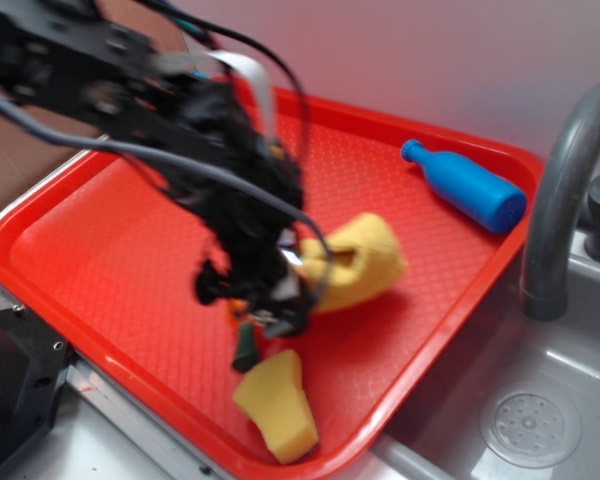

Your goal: Grab the yellow cloth.

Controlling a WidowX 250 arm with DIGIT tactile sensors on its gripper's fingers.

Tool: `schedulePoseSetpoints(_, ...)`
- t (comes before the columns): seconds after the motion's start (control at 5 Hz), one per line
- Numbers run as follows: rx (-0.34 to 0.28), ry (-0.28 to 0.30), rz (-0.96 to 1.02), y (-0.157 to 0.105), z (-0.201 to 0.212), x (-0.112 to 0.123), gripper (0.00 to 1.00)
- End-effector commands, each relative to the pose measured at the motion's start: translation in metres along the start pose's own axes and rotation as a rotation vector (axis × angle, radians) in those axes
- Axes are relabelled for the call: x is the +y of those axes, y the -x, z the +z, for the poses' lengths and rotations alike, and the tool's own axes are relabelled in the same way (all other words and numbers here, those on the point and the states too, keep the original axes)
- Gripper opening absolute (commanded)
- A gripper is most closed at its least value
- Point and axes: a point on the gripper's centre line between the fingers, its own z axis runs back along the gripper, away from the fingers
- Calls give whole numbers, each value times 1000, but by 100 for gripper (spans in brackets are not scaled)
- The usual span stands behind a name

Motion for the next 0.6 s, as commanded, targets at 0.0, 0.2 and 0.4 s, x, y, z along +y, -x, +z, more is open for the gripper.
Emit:
schedulePoseSetpoints(0.0,-36,-31,33,6,28,-18,0)
schedulePoseSetpoints(0.2,-20,-26,88,9,48,-22,0)
schedulePoseSetpoints(0.4,15,-11,304,21,95,-5,0)
